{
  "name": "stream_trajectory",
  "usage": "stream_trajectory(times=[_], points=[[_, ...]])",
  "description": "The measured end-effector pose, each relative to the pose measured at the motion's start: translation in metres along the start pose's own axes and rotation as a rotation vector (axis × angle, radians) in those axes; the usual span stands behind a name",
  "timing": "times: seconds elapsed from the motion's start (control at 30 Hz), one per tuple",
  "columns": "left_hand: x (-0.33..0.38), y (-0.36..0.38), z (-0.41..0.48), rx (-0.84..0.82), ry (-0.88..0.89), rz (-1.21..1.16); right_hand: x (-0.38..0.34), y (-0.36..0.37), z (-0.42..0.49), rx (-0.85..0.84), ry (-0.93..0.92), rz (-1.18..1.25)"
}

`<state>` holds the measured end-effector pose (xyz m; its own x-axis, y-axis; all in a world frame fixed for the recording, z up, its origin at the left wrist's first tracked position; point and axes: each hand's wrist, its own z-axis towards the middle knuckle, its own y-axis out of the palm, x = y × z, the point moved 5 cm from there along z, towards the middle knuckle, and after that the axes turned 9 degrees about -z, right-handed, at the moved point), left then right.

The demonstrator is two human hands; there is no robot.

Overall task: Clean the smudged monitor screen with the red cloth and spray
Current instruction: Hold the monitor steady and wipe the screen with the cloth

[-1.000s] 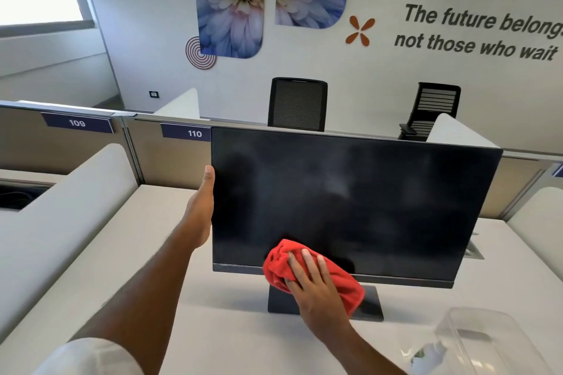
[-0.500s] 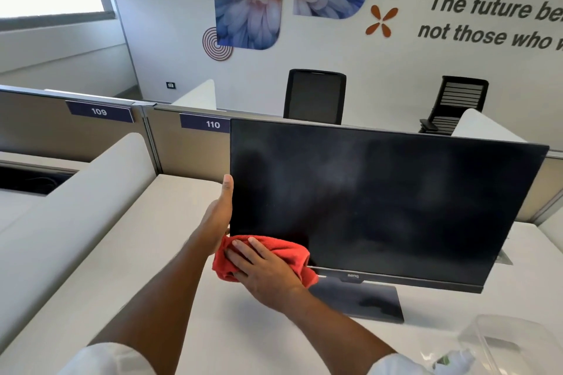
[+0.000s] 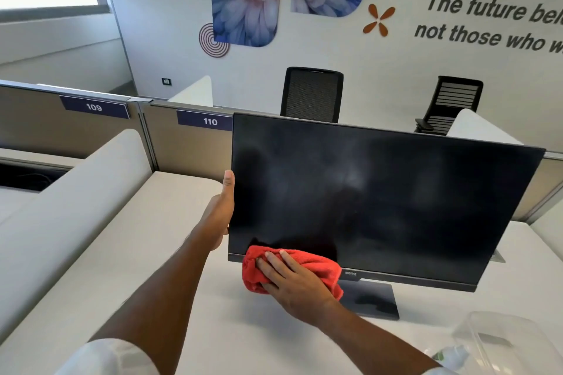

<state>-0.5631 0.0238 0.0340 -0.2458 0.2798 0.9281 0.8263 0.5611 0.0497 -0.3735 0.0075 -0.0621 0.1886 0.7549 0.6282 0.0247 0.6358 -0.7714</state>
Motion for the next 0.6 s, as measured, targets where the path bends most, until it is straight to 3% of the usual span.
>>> stream_trajectory(times=[0.33,0.6], points=[[-0.002,-0.003,-0.002,-0.037,0.033,0.028,-0.024,-0.014,0.068,-0.069,0.062,-0.040],[-0.002,-0.002,-0.001,-0.010,0.033,0.005,-0.008,0.002,0.027,-0.061,-0.004,-0.041]])
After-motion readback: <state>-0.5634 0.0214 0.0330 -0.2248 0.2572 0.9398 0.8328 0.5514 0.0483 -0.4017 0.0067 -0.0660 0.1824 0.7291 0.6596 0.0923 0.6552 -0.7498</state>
